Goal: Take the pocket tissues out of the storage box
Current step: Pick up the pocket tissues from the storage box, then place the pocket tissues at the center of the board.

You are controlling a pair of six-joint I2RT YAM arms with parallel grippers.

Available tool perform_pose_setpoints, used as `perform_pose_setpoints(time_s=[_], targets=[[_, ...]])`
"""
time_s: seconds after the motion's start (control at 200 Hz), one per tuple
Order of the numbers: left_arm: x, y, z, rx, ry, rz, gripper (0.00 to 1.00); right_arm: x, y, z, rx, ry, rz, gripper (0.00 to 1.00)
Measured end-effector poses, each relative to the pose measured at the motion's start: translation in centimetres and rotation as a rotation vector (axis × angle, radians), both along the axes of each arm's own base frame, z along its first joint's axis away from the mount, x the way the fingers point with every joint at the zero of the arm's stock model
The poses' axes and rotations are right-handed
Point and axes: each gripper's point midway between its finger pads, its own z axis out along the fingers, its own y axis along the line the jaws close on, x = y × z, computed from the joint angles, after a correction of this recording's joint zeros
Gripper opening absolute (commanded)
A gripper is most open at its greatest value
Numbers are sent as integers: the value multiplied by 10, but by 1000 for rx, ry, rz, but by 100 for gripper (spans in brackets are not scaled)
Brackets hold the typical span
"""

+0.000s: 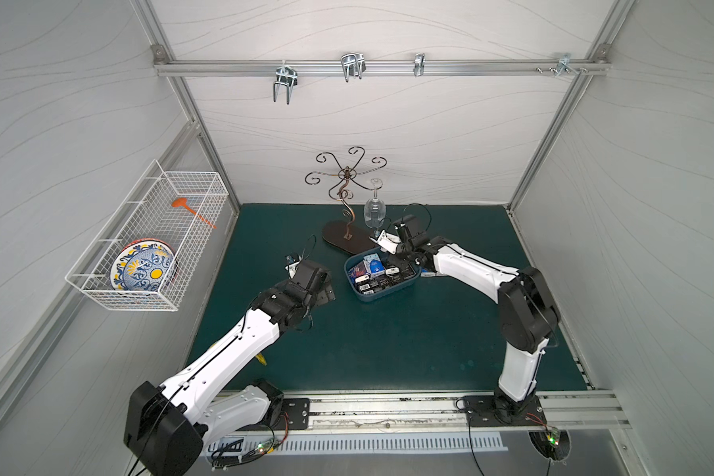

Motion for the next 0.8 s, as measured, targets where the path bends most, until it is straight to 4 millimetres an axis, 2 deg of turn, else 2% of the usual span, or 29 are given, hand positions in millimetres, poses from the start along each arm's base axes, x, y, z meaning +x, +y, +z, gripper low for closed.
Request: perform_pose_setpoints(time_s=[0.06, 0.12, 0.225, 0.34, 0.395, 0.44, 0.545, 0.665, 0.8], targets=[[0, 0, 0, 0, 0, 0, 90, -3, -8, 16, 51, 15, -33, 17], [0, 0, 0, 0, 0, 0, 90, -1, -26, 29, 114, 50, -115, 15], [0, 0, 0, 0, 1, -2, 90, 13, -84, 38, 219, 121, -343, 16], [0, -1, 0, -2, 2, -6, 89, 17, -168, 22, 282, 208, -640, 17], [0, -2, -1, -4, 6, -9, 89, 11, -202, 9, 282, 243, -759, 18], [1, -3, -1, -7, 10, -12, 89, 3, -222, -2, 264, 274, -831, 19], [1, -5, -3, -10, 19, -17, 89, -12, -245, -22, 207, 324, -938, 21], [1, -6, -4, -11, 23, -20, 89, -17, -255, -41, 142, 355, -1000, 23], [2, -7, 0, -17, 15, -23, 89, -20, -262, -80, 56, 425, -1050, 29]])
